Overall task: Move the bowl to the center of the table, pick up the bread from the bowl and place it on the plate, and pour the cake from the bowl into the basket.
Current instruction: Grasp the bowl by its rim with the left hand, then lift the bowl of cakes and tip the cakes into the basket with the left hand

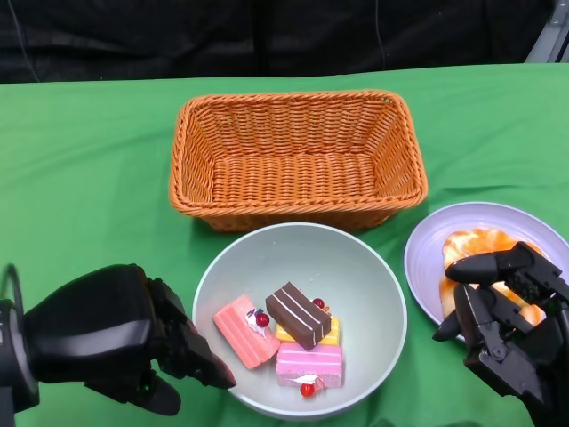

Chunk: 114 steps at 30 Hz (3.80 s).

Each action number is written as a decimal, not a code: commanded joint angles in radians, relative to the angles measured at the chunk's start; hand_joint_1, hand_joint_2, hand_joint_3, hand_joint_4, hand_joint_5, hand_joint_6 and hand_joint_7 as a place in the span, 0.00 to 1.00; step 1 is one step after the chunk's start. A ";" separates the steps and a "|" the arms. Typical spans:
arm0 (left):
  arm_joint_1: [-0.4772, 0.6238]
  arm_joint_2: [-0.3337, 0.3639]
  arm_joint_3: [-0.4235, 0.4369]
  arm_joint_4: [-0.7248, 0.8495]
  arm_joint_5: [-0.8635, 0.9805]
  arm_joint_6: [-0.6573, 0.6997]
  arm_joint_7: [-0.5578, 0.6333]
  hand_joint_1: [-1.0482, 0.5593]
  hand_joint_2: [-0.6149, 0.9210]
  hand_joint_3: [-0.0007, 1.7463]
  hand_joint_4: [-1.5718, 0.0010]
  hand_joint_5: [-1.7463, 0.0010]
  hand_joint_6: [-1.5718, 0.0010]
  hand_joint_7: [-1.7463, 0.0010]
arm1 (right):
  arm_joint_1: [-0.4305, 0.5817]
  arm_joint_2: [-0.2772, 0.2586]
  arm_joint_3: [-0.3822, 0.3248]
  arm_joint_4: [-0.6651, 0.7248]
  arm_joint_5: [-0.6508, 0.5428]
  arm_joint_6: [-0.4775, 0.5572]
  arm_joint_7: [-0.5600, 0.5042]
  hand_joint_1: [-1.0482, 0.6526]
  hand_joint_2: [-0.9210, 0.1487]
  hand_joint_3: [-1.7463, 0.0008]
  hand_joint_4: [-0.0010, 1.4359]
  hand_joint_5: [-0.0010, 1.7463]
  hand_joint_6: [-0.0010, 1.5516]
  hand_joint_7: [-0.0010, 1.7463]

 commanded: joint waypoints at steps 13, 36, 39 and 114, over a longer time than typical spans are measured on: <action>0.017 0.039 -0.142 -0.036 0.225 0.149 0.193 0.38 0.98 0.00 0.37 1.00 0.43 1.00 | -0.001 -0.004 0.003 -0.009 -0.027 -0.018 -0.006 0.52 0.17 0.59 0.47 0.88 0.45 0.67; -0.028 0.083 -0.346 -0.177 0.290 0.463 0.105 0.36 1.00 0.03 0.55 0.99 0.57 1.00 | -0.012 -0.005 0.009 0.028 -0.062 -0.060 -0.004 0.52 0.17 0.58 0.47 0.88 0.45 0.67; -0.033 0.067 -0.355 -0.147 0.271 0.443 0.168 0.40 0.99 0.02 0.50 0.98 0.52 0.98 | -0.013 -0.004 0.008 0.032 -0.063 -0.066 0.000 0.52 0.17 0.58 0.47 0.88 0.45 0.67; -0.267 -0.269 -0.107 0.093 -0.832 0.453 -0.378 0.56 0.73 0.68 0.50 0.00 0.51 0.19 | -0.014 0.004 0.025 0.100 -0.092 -0.089 -0.012 0.53 0.21 0.56 0.50 0.89 0.45 0.71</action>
